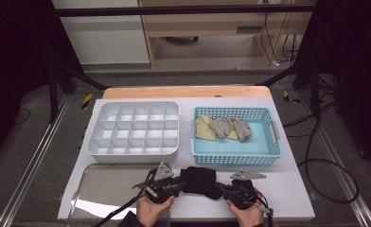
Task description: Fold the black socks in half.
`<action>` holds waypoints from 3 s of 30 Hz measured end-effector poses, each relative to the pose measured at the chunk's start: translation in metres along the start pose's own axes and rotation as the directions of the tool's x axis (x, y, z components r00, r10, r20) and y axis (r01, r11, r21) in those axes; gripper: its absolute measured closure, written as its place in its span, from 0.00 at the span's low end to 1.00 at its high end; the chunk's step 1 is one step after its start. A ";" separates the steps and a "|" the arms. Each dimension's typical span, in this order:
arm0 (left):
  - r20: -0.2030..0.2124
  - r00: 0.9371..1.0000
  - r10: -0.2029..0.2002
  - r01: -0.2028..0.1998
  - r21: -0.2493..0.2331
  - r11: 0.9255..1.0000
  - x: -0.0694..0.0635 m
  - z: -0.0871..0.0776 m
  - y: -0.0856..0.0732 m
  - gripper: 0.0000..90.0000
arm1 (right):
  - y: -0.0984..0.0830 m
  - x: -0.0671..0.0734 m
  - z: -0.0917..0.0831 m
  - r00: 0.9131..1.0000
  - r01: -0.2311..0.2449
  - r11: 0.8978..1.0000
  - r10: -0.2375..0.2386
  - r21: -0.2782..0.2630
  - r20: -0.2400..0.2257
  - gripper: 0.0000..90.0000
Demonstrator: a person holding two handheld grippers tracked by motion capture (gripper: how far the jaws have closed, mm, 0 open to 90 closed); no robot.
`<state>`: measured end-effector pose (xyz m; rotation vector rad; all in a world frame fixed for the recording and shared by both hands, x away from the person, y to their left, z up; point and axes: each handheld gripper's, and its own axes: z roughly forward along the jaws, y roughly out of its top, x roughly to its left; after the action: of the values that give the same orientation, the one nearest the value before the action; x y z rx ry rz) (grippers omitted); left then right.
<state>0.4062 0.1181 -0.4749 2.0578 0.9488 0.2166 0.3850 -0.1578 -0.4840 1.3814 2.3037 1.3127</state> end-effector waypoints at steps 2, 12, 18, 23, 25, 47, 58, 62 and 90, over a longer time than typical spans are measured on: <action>0.002 1.000 -0.008 0.008 -0.005 1.000 0.001 0.000 0.001 0.77 | 0.002 0.002 -0.002 1.000 0.020 1.000 -0.020 -0.004 0.000 0.97; 0.006 0.999 -0.032 0.032 -0.010 0.999 0.003 0.001 0.001 0.77 | 0.015 0.014 -0.007 0.995 0.095 0.995 -0.095 -0.017 -0.024 0.97; 0.010 0.999 -0.042 0.043 -0.012 0.999 0.004 0.001 0.002 0.78 | 0.028 0.028 -0.005 0.985 0.156 0.987 -0.157 -0.024 -0.066 0.96; 0.016 0.999 -0.044 0.044 -0.013 0.999 0.005 0.000 0.002 0.78 | 0.038 0.042 0.005 0.973 0.209 0.978 -0.208 -0.006 -0.101 0.96; 0.025 0.999 -0.044 0.045 -0.018 0.999 0.006 -0.003 0.003 0.78 | 0.040 0.045 0.008 0.971 0.218 0.976 -0.217 0.000 -0.104 0.96; 0.049 0.998 -0.035 0.038 -0.055 0.998 0.012 -0.020 0.003 0.76 | 0.049 0.055 0.029 0.956 0.262 0.965 -0.256 0.025 -0.144 0.96; -0.054 0.997 -0.051 0.044 -0.133 0.990 0.032 -0.055 0.003 0.77 | 0.055 0.060 0.034 0.949 0.291 0.956 -0.282 0.042 -0.143 0.95; -0.075 0.994 -0.080 0.067 -0.165 0.984 0.043 -0.068 0.002 0.76 | 0.054 0.063 0.041 0.949 0.287 0.958 -0.282 0.015 -0.138 0.94; -0.051 0.994 -0.098 0.085 -0.213 0.973 0.042 -0.062 0.016 0.68 | 0.046 0.068 0.042 0.935 0.308 0.947 -0.318 -0.089 -0.157 0.63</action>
<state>0.4160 0.1801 -0.4313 1.8180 1.0107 0.3191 0.3975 -0.0710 -0.4557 0.8634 2.4373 1.4293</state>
